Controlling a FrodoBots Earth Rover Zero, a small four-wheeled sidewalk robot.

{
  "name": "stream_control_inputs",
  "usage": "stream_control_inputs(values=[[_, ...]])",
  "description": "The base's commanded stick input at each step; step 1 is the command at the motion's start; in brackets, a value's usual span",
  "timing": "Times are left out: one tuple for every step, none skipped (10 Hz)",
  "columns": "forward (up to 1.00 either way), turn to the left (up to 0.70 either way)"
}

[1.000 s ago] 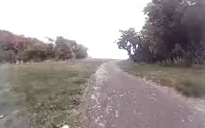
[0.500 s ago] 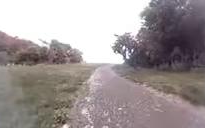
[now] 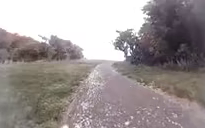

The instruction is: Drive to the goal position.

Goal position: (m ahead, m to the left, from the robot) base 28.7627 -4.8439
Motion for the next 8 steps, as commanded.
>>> stream_control_inputs(values=[[0.85, -0.34], [0.85, -0.34], [0.85, -0.19], [0.85, -0.09], [0.85, 0.00], [0.85, 0.00], [0.85, 0.00], [0.85, 0.00]])
